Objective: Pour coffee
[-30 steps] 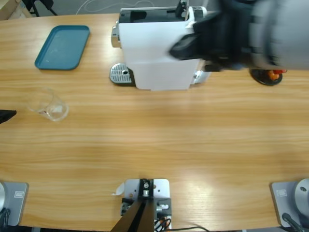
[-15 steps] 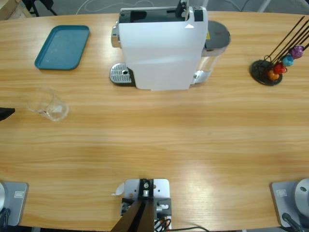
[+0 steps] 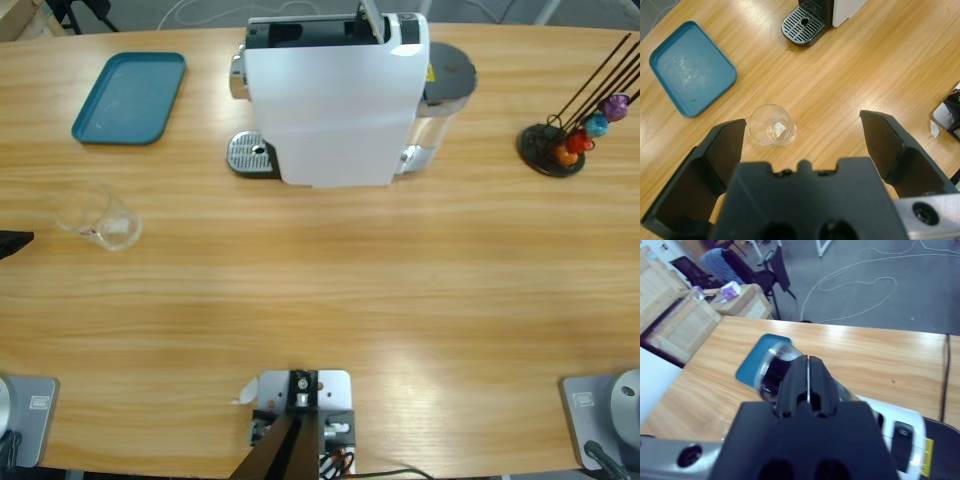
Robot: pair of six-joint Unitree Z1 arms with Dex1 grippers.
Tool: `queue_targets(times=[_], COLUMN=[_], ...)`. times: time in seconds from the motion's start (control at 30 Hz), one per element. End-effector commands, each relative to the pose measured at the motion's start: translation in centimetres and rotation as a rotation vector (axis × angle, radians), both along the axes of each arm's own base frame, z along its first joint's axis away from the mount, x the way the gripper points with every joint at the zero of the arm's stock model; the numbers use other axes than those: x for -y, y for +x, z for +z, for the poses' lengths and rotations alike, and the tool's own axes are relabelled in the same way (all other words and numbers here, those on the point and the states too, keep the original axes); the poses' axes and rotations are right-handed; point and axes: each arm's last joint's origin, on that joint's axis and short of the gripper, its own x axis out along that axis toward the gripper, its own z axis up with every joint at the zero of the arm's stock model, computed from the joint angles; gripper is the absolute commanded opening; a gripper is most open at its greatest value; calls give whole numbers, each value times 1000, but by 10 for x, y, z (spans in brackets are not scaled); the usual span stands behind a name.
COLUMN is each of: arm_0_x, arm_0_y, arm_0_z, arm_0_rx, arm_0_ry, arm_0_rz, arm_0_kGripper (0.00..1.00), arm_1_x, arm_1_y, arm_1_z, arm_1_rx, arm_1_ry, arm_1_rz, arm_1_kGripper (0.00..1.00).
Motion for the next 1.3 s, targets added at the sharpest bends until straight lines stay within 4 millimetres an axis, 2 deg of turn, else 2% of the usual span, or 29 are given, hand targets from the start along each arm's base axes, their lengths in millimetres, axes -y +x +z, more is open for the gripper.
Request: queue_targets(times=[0.03,0.17,0.33,0.47,0.63,0.77,0.93,0.97,1.03,1.07,1.1,1.23,1.3], arm_0_x=[-11,-15,-15,-12,-12,-11,-7,-6,-5,-5,-5,0,3], arm_0_y=[-7,-10,-10,-7,-7,-6,-3,-3,-1,-1,1,9,12], arm_0_z=[-14,-15,-14,-11,-11,-11,-14,-14,-15,-16,-17,-22,-21], arm_0_rx=[-18,-8,-20,-25,-27,-29,-40,-42,-45,-41,-40,-62,-88], arm_0_ry=[10,0,-27,-10,-13,-7,9,12,16,22,29,37,6], arm_0_rz=[16,17,53,52,51,54,55,56,64,81,105,234,308], arm_0_kGripper=[996,1000,1000,1000,1000,1000,1000,1000,1000,1000,1000,1000,1000], arm_1_x=[-54,-71,-83,-92,-89,-79,-76,-76,-72,-69,-64,-31,-5], arm_1_y=[10,16,20,15,11,5,3,3,0,-2,-6,-29,-47], arm_1_z=[-73,-101,-121,-153,-183,-209,-219,-214,-188,-169,-146,-42,-11], arm_1_rx=[-128,-171,-191,-237,-287,-351,-379,-370,-287,-225,-150,72,64], arm_1_ry=[-111,-135,-145,-201,-267,-320,-328,-321,-328,-331,-335,-250,-252], arm_1_rz=[50,68,97,123,122,107,95,97,170,214,256,299,319], arm_1_kGripper=[0,0,0,0,0,0,0,0,34,647,989,1000,1000])
